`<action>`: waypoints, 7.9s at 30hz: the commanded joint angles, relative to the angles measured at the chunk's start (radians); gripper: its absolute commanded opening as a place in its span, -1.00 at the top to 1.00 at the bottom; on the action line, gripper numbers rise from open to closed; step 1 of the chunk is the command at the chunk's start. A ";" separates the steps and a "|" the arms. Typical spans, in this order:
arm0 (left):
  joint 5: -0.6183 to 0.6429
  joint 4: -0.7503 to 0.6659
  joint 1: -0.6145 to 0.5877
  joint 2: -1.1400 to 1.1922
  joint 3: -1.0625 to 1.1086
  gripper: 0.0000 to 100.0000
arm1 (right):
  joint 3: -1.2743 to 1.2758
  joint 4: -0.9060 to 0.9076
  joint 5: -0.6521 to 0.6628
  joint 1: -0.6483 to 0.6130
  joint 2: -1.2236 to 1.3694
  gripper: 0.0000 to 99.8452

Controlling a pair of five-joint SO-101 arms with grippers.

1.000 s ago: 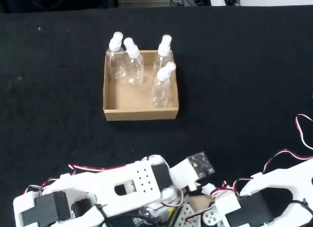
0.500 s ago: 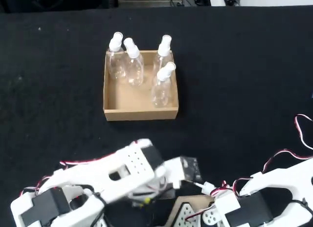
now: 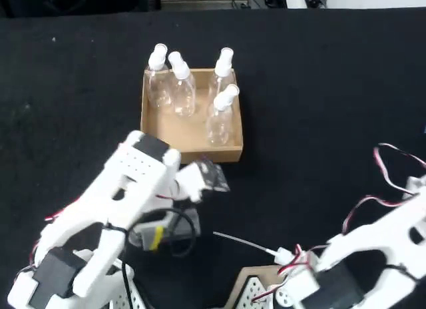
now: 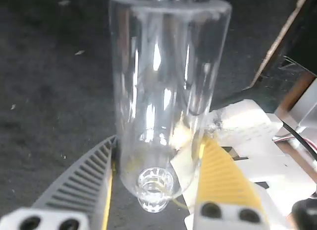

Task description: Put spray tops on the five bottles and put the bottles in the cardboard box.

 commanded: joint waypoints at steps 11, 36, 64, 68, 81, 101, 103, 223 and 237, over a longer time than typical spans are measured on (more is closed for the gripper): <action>-0.667 -0.017 -0.684 -0.207 0.077 0.77 | 0.308 0.364 0.141 -0.749 -0.466 0.87; -0.657 -0.298 -1.009 -0.210 0.202 0.50 | 0.519 0.404 0.902 -1.129 -0.292 0.61; 0.244 -0.733 -1.024 -0.207 0.171 0.50 | 0.524 0.402 0.928 -1.126 -0.278 0.62; 0.381 -0.453 -1.015 -0.207 0.018 0.50 | 0.529 0.368 0.928 -1.125 -0.275 0.62; 0.844 -0.272 -0.783 -0.207 0.065 0.50 | 0.529 0.359 0.928 -1.123 -0.277 0.62; 0.766 -0.649 -0.812 -0.207 0.397 0.45 | 0.529 0.359 0.928 -1.123 -0.278 0.62; 0.655 -0.646 -0.816 -0.207 0.397 0.53 | 0.529 0.359 0.928 -1.123 -0.278 0.62; -0.097 -0.534 -1.403 0.292 -0.137 0.94 | 0.842 -0.110 0.466 -1.163 -0.278 0.98; -0.095 -0.534 -1.399 0.292 -0.136 0.94 | 0.613 -0.261 0.528 -0.374 -0.271 0.98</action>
